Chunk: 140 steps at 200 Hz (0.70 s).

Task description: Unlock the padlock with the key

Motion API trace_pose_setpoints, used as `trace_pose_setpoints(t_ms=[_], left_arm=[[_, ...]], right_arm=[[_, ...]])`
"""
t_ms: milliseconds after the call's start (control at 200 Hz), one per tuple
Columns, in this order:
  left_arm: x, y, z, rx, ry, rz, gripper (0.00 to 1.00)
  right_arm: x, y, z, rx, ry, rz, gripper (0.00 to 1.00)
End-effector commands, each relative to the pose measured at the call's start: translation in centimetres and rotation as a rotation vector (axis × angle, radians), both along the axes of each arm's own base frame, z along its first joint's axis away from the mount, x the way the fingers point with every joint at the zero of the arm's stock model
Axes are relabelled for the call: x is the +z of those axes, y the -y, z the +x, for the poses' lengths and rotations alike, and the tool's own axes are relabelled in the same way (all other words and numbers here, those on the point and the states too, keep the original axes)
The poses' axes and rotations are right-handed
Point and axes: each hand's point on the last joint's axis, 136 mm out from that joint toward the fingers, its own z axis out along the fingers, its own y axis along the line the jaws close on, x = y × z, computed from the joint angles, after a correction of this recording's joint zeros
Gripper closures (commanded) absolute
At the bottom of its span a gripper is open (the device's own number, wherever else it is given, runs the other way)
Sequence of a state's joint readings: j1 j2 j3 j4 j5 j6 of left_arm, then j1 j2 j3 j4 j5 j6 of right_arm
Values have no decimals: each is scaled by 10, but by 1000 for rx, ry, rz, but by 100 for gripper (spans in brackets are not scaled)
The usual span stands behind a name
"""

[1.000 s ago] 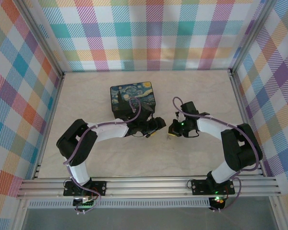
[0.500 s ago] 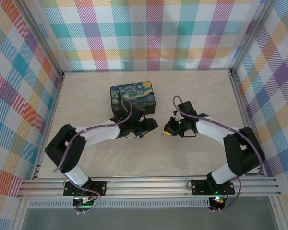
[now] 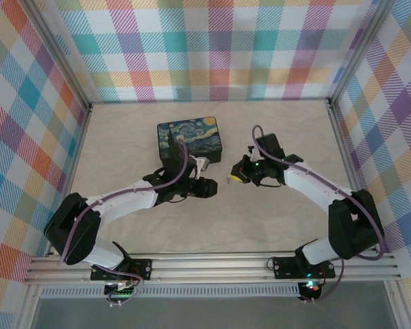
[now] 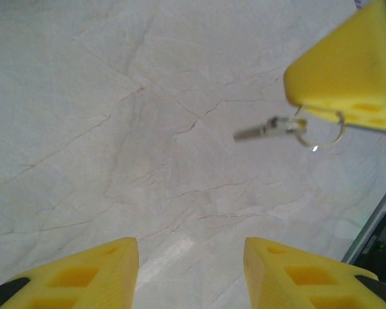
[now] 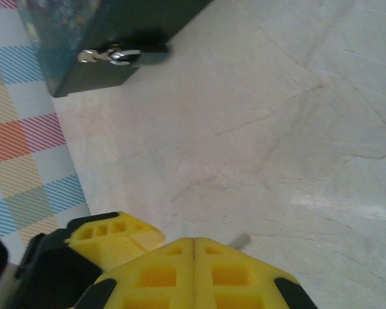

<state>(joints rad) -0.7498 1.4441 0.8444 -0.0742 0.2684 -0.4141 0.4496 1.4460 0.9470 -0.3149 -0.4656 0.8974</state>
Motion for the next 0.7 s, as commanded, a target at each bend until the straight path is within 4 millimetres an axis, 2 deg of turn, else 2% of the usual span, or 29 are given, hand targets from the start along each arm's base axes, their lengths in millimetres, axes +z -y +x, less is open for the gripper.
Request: trace_pose_setpoints(t_ms=[0,365,695], left_arm=[[21,6,1,-84,164,-11,53],[24,21,0,-133,230,-33,52],[8,20,-2,-165,236,2,51]], right_arm=[[25,-10,-5,13,19,40,95],[34,-34,-10,33,10,88,95],[35,-45,-14,37,-22,139,95]])
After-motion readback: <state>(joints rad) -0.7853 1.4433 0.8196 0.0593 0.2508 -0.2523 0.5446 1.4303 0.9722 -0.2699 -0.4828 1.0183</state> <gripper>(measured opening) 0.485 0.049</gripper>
